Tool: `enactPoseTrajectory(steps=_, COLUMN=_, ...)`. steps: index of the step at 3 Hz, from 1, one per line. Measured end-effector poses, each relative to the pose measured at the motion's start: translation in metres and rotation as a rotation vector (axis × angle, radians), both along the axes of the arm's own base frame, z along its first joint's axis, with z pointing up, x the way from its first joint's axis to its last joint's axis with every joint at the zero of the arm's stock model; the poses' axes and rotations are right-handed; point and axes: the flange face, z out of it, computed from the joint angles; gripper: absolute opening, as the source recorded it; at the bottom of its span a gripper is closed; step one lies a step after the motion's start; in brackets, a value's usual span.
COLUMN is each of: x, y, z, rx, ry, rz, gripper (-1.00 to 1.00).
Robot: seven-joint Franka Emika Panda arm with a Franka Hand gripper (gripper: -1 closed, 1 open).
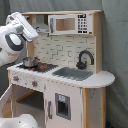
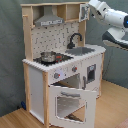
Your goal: Play with the kitchen
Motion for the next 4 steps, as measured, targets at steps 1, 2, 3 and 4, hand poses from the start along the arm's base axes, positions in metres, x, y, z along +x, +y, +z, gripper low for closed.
enactPoseTrajectory(steps=1, x=0.002, y=0.023, z=0.004, rx=0.061, ry=-0.016, rz=-0.006, gripper=1.00)
enactPoseTrajectory(steps=2, x=0.006, y=0.043, z=0.008, rx=0.121, ry=-0.026, rz=-0.018, gripper=1.00)
enactPoseTrajectory(steps=3, x=0.012, y=0.057, z=0.008, rx=0.181, ry=-0.027, rz=-0.037, gripper=1.00)
enactPoseTrajectory(steps=4, x=0.023, y=0.064, z=0.004, rx=0.262, ry=-0.023, rz=-0.071, gripper=1.00)
